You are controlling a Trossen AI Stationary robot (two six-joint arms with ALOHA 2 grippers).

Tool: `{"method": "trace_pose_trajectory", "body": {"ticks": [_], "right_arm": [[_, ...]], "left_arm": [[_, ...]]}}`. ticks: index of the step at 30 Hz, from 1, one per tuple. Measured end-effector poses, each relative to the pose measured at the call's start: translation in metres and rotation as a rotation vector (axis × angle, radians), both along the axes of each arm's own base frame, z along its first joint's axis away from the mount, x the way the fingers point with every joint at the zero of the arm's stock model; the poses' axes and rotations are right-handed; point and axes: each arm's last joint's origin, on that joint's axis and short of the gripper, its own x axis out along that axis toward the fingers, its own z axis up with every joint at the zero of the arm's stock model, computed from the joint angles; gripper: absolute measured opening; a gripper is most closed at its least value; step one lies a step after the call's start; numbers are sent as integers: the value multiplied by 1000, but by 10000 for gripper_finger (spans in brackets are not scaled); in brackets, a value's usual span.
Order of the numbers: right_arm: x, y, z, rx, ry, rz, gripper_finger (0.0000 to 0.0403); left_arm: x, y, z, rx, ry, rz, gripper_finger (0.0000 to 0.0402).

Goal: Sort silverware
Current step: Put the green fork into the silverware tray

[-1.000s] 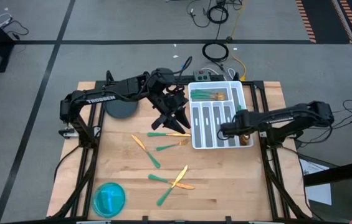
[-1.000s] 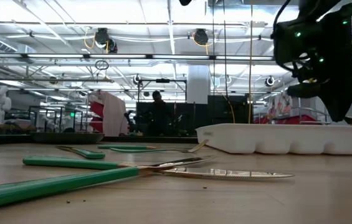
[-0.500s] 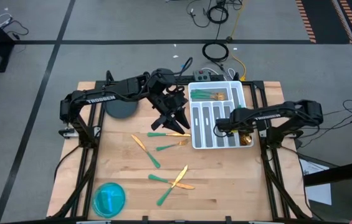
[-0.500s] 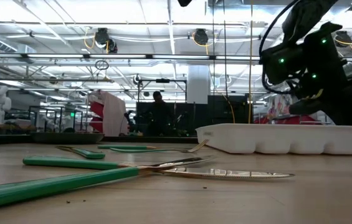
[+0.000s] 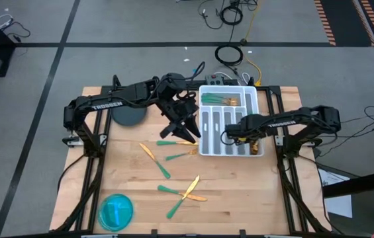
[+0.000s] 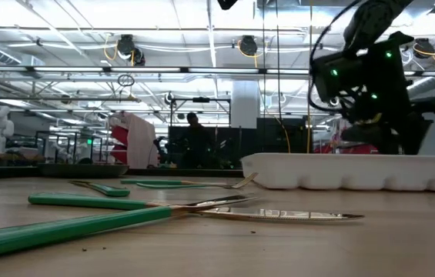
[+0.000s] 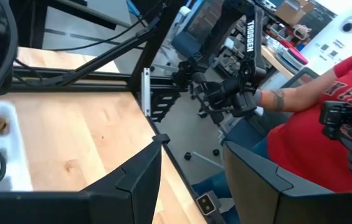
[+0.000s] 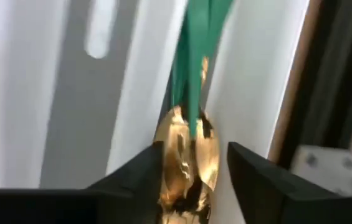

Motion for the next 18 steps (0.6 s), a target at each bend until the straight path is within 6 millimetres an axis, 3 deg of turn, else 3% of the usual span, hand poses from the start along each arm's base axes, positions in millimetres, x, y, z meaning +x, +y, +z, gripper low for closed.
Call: {"method": "trace_pose_trajectory", "body": {"ticks": [5,12,18], "right_arm": [[12,2,18,-60,-6,99,216],[32,5,62,-190,-28,229,219],[60,27,114,-243,-199,433,211]], "left_arm": [[-9,-1,9,-6,-25,-18,178],[-35,7,34,-2,-50,59,178],[-78,2,41,56,96,132,178]]}}
